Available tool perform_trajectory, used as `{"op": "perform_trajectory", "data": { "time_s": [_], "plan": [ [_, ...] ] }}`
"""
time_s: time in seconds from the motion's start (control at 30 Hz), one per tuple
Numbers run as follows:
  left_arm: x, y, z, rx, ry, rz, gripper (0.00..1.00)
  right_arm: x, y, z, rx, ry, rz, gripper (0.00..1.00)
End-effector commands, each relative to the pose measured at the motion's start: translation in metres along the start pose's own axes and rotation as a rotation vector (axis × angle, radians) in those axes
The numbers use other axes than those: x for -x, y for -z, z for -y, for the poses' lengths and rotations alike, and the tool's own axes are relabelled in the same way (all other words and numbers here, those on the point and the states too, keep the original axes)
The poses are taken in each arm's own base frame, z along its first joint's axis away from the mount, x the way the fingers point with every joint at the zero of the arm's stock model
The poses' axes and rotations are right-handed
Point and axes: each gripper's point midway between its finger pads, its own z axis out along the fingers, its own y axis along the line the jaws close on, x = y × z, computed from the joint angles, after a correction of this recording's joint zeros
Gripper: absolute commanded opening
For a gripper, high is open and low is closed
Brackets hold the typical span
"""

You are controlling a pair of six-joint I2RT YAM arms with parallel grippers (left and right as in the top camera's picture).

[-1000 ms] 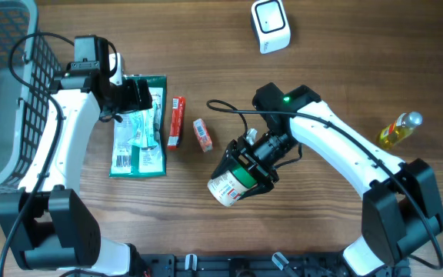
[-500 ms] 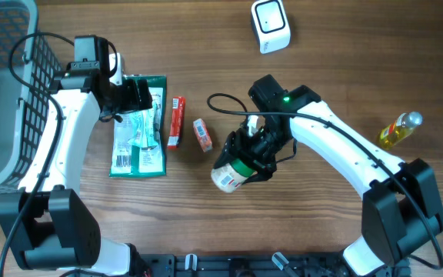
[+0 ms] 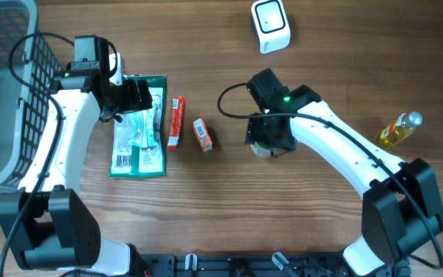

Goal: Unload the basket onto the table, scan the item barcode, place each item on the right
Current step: 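Raise the green jar under the white scanner with the right gripper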

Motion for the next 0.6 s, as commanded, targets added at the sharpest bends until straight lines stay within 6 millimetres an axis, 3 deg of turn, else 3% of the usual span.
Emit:
{"op": "perform_trajectory", "data": {
  "time_s": [0.0,0.1,0.17,0.2,0.27,0.4,0.5,0.57],
  "plan": [
    [0.005,0.007,-0.002,0.004,0.002,0.023,1.0,0.026,0.014,-0.006,-0.003,0.25,0.122,0.04],
    [0.005,0.007,-0.002,0.004,0.002,0.023,1.0,0.037,0.015,-0.013,0.006,0.347,0.173,0.05],
    [0.005,0.007,-0.002,0.004,0.002,0.023,1.0,0.041,0.016,-0.013,0.005,0.344,0.19,0.37],
    [0.005,0.007,-0.002,0.004,0.002,0.023,1.0,0.042,0.016,-0.014,0.006,0.351,0.193,0.34],
    [0.005,0.007,-0.002,0.004,0.001,0.023,1.0,0.043,0.019,-0.014,0.002,0.404,0.198,0.04],
    [0.005,0.007,-0.002,0.004,0.002,0.023,1.0,0.07,0.063,-0.035,0.044,0.471,0.317,0.04],
    [0.005,0.007,-0.002,0.004,0.001,0.023,1.0,0.097,0.101,-0.037,0.017,0.466,0.415,0.04],
    [0.005,0.007,-0.002,0.004,0.002,0.023,1.0,0.111,0.115,-0.038,0.02,0.473,0.465,0.04]
  ]
}}
